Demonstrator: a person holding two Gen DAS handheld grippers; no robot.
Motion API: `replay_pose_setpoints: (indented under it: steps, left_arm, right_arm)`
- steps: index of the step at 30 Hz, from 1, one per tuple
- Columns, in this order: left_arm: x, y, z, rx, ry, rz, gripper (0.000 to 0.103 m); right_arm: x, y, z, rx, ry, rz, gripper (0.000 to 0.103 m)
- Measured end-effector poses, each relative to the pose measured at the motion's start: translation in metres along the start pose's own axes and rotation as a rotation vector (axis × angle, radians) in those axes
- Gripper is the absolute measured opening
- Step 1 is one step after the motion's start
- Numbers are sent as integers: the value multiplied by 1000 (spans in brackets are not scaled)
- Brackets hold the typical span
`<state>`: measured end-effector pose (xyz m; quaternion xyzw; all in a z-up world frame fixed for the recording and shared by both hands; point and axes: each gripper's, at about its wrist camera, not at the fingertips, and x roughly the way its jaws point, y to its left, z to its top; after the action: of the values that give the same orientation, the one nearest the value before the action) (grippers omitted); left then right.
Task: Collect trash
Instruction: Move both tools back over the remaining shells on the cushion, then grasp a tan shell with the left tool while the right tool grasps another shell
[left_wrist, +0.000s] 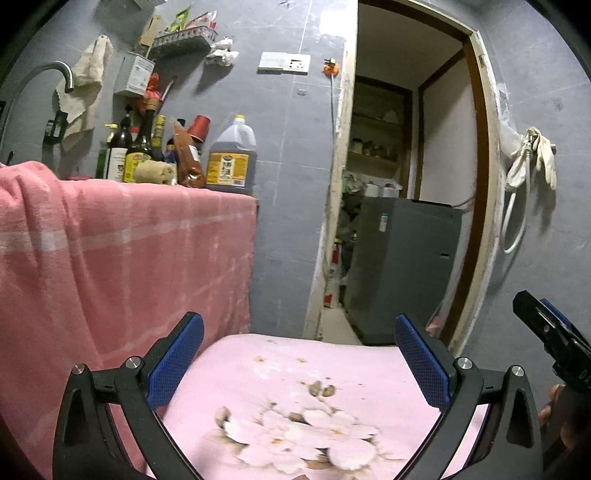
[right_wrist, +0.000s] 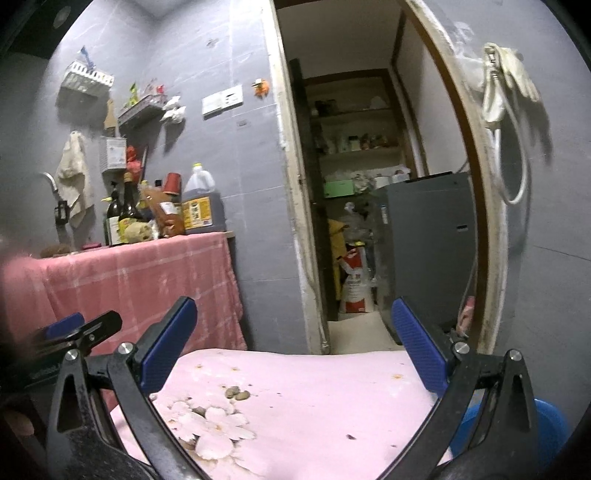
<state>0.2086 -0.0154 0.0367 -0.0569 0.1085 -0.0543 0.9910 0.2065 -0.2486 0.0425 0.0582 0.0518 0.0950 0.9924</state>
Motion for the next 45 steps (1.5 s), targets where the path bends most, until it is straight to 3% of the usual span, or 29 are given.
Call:
replay_pose_setpoints:
  steps: [10,19,24,33,40,45]
  left_arm:
    - [27,33,-21,-5,68,44,101]
    - [74,46,-44,17,247,63,101]
    - [94,51,-53,-12,337,63,101]
    - [120,61,-62,-47,466,54,100]
    - [130,61,-65,-50,501,45,100]
    - [135,60,-64,-49,512,35,100]
  right_arm:
    - [44,18,-25,-53,104,41,103]
    - [100,17,-50,-94,301,79,100]
    - [140,21,-70,-146,489,104,84]
    - [187,29,-105,-175,735,195,59]
    - [211,44,-124,-222,846,249,38]
    - [217,47,-126,-222,868,285,19]
